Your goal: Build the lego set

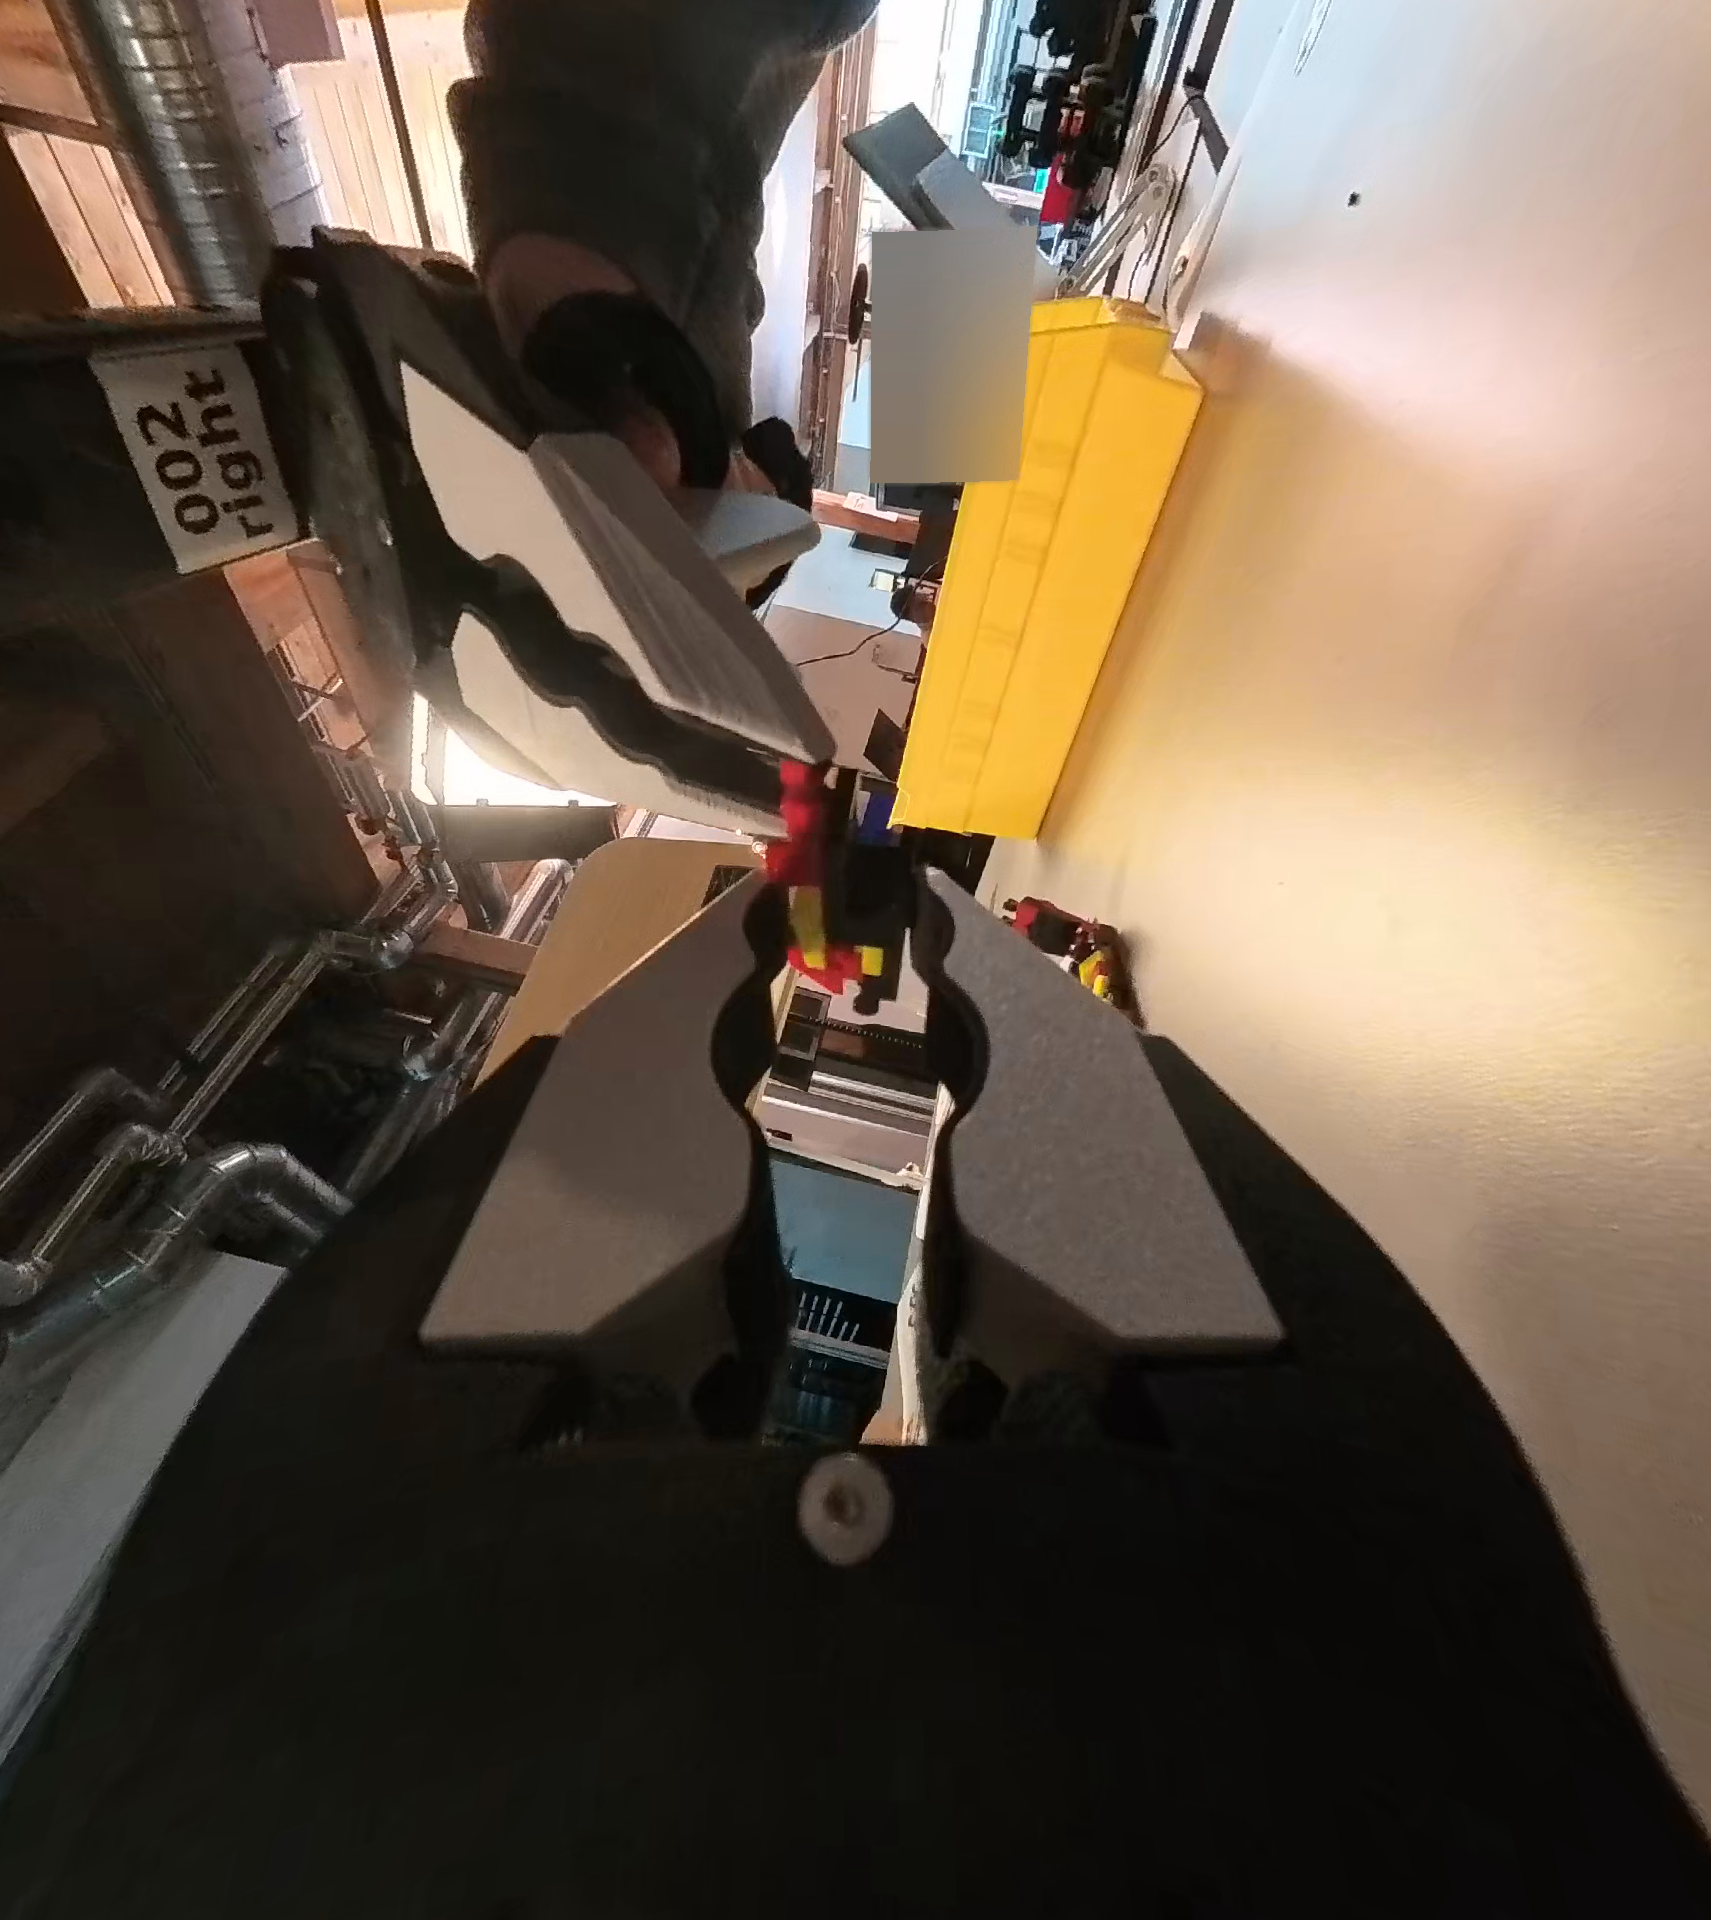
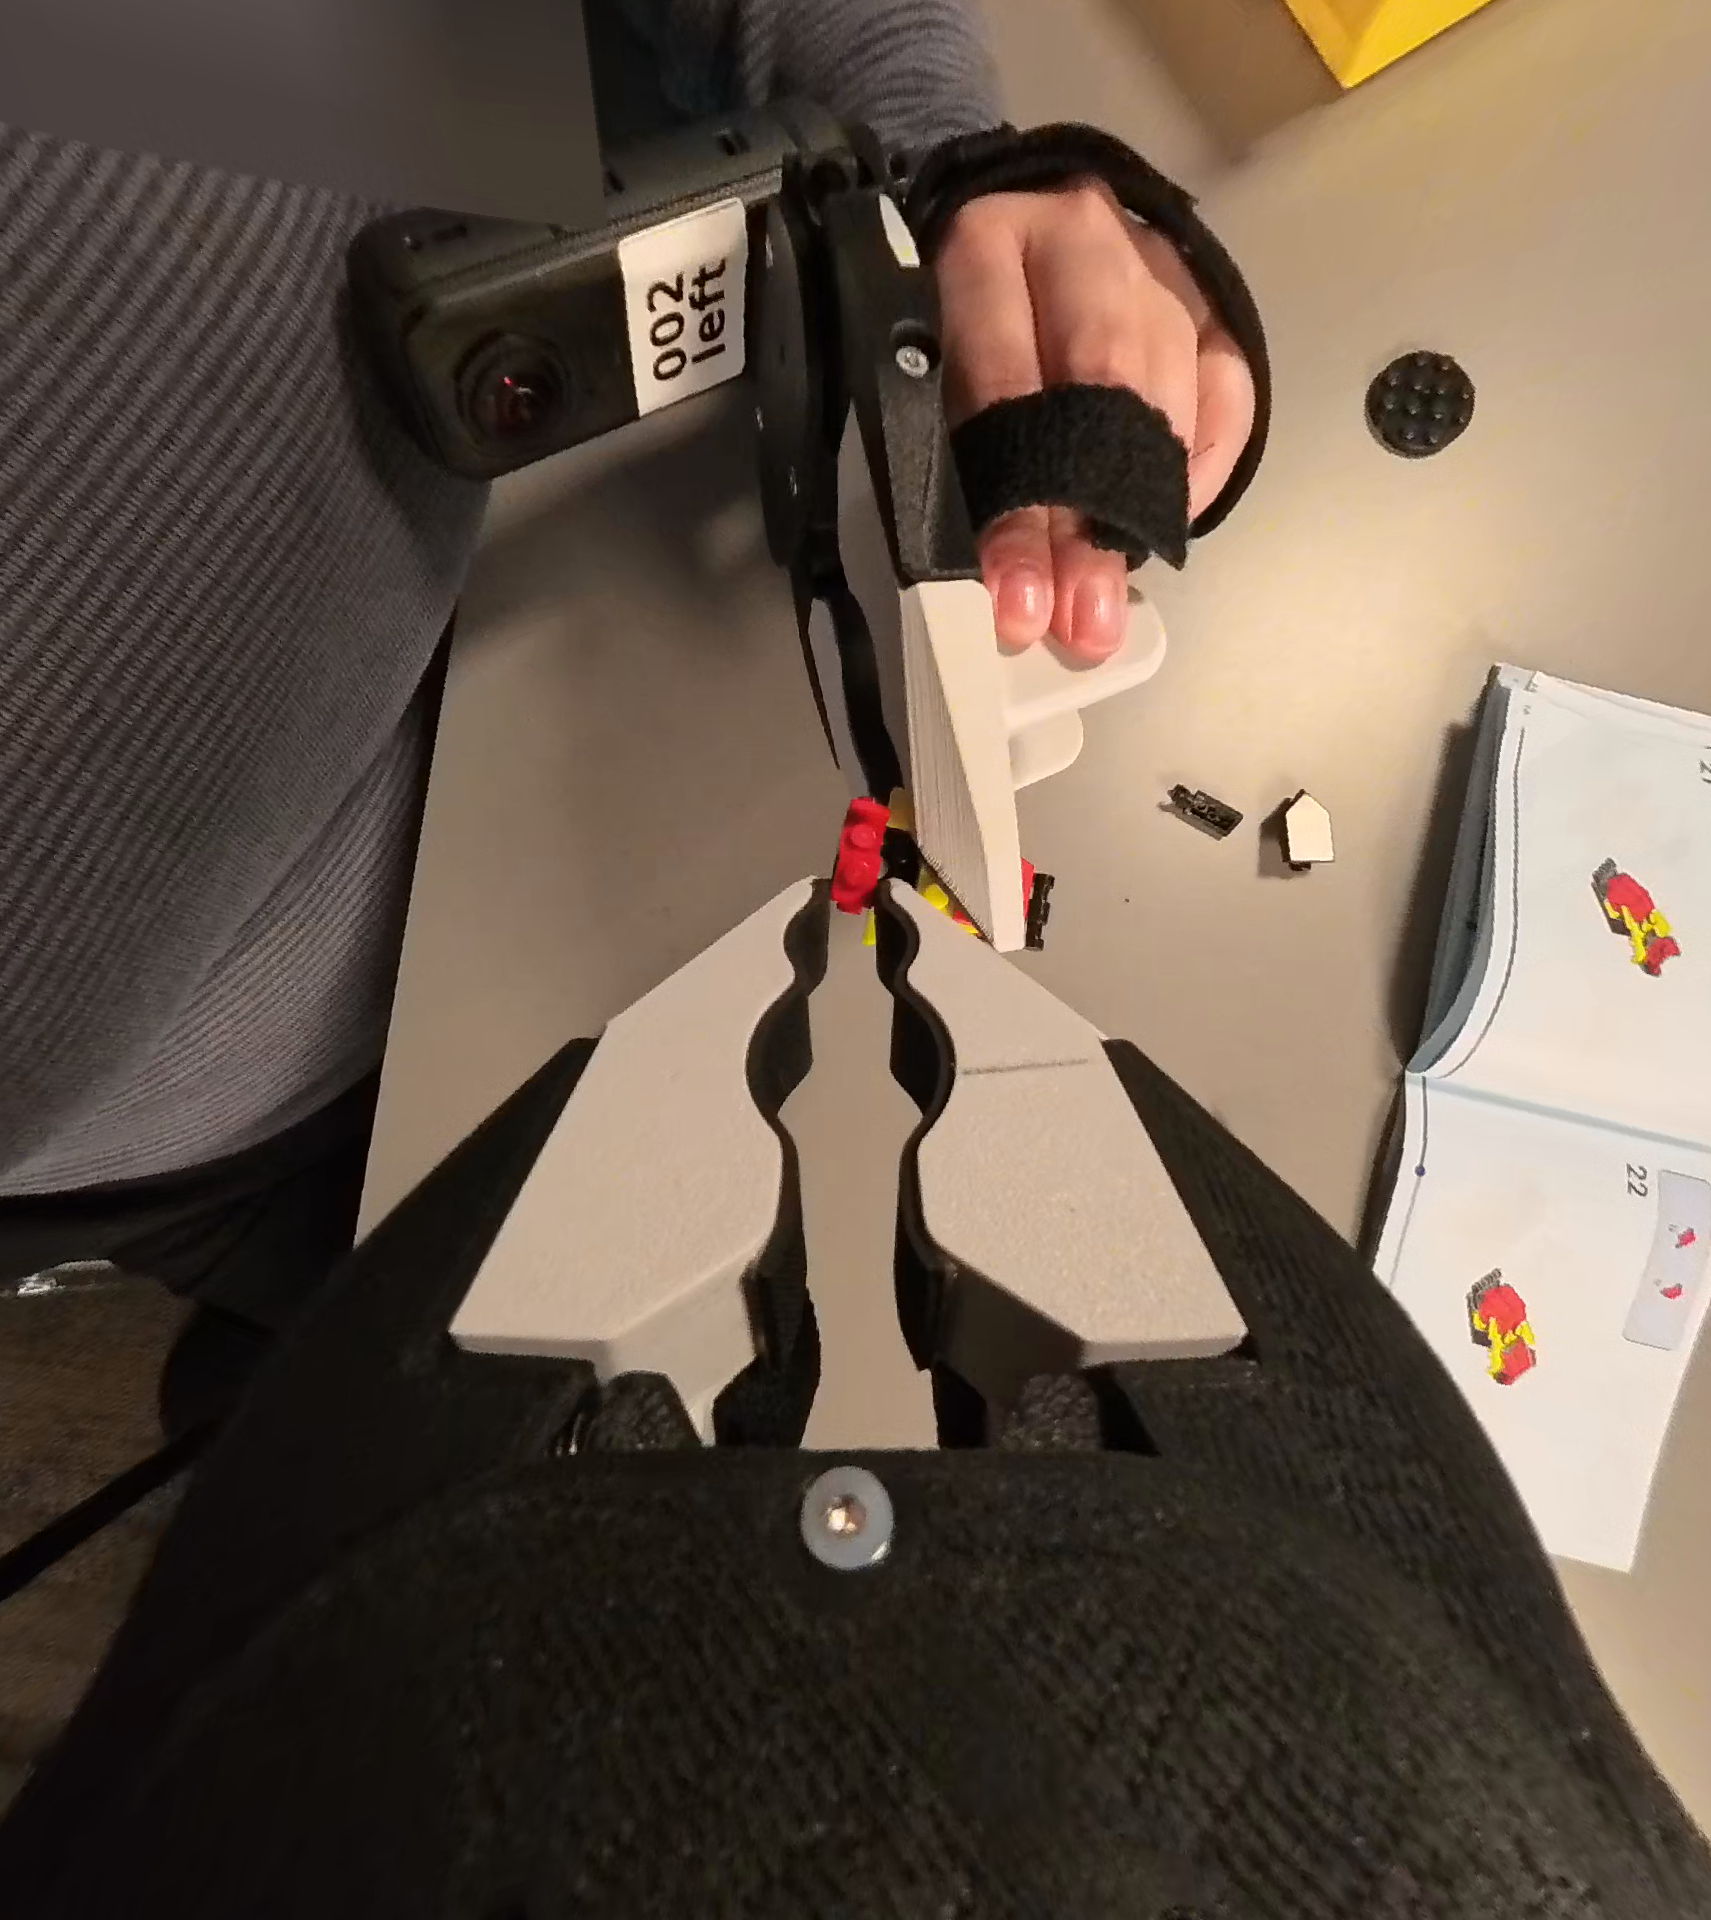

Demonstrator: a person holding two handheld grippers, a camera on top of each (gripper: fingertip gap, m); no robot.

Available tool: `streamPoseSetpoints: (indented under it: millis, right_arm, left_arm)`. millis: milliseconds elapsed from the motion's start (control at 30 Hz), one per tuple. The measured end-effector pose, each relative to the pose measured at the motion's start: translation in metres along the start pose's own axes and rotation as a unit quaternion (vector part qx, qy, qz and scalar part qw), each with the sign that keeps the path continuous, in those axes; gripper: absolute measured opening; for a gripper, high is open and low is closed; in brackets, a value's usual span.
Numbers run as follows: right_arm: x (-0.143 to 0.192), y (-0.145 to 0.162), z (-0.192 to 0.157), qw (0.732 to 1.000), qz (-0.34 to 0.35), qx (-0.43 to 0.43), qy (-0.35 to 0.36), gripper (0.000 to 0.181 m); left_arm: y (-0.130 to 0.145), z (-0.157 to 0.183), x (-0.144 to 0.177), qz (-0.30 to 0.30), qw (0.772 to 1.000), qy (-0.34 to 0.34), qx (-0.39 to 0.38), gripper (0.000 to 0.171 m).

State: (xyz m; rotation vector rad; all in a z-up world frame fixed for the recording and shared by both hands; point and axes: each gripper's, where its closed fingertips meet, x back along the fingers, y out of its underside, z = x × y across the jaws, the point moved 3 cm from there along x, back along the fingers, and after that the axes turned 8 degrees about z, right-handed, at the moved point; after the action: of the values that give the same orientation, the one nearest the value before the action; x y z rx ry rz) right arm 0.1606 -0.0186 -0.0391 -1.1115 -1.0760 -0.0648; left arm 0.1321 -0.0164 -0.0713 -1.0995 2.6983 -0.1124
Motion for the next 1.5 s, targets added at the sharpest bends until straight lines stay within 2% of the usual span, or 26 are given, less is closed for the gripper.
streamPoseSetpoints:
  millis: [467,567,633,700,800,967,1067,1267,1500]
  right_arm:
    - [0.002,-0.001,0.003,1.0,-0.001,0.014,0.027,0.012]
    - [0.006,-0.003,0.007,0.998,0.009,0.027,0.061,0.026]
    - [0.01,-0.008,0.009,0.992,0.029,0.06,0.111,0.033]
    - [0.008,-0.008,0.008,0.976,0.025,0.122,0.176,0.034]
    - [-0.004,-0.004,0.004,0.94,-0.004,0.216,0.266,0.034]
    - [-0.008,0.001,0.007,0.88,-0.056,0.291,0.371,0.029]
    - [-0.01,0.002,0.009,0.87,-0.069,0.301,0.385,0.023]
    - [-0.016,0.006,0.01,0.876,-0.066,0.301,0.37,0.011]
    - [-0.015,0.011,0.011,0.869,-0.091,0.314,0.372,0.009]
  left_arm:
    - [0.003,0.001,0.0,-0.006,1.0,0.005,0.018,0.022]
    - [0.006,0.0,0.0,-0.016,0.999,0.005,0.029,0.022]
    - [0.01,-0.001,-0.001,-0.029,0.999,0.004,0.046,0.022]
    - [0.015,-0.002,-0.001,-0.041,0.997,0.005,0.063,0.022]
    - [0.02,-0.002,-0.001,-0.051,0.996,0.006,0.078,0.022]
    - [0.022,-0.001,-0.001,-0.055,0.994,0.011,0.089,0.022]
    - [0.022,0.0,-0.001,-0.056,0.994,0.014,0.092,0.022]
    - [0.021,0.002,-0.002,-0.058,0.994,0.021,0.093,0.022]
    - [0.022,0.007,-0.003,-0.073,0.989,0.041,0.122,0.022]
